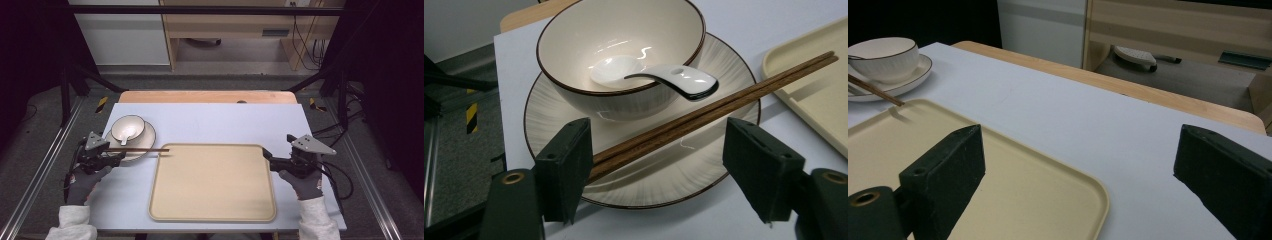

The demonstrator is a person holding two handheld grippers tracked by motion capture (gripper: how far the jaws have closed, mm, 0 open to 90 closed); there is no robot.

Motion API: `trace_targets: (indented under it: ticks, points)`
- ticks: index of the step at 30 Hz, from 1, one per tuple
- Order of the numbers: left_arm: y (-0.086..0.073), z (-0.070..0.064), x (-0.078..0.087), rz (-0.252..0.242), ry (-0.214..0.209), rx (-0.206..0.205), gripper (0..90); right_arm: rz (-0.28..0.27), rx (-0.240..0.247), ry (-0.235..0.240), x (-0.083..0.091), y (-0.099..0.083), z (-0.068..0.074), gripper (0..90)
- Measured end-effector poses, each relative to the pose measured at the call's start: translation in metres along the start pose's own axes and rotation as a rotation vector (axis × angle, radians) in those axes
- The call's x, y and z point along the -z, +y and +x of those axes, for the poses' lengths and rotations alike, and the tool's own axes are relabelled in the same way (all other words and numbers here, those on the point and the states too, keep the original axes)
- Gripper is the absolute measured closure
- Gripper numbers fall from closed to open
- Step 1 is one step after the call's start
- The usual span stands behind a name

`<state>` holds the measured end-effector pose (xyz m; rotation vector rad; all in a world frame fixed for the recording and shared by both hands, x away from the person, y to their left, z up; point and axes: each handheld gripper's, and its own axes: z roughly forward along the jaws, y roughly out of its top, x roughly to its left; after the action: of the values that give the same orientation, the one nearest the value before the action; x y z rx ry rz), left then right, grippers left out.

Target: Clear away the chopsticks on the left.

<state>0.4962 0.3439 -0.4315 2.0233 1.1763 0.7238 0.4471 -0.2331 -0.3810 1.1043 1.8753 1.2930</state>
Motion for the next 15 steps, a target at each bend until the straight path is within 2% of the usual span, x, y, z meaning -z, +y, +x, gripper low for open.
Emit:
trace_targets:
  ticks: [8, 15]
  points:
    - [-0.003, 0.0, -0.019, 0.05, 0.016, -0.032, 38.1, 0.01, 0.007, 0.0, -0.002, -0.001, 0.001, 6.4]
    - [-0.003, -0.002, -0.022, 0.064, 0.035, -0.049, 41.1, 0.013, 0.01, -0.002, -0.002, -0.001, 0.001, 6.3]
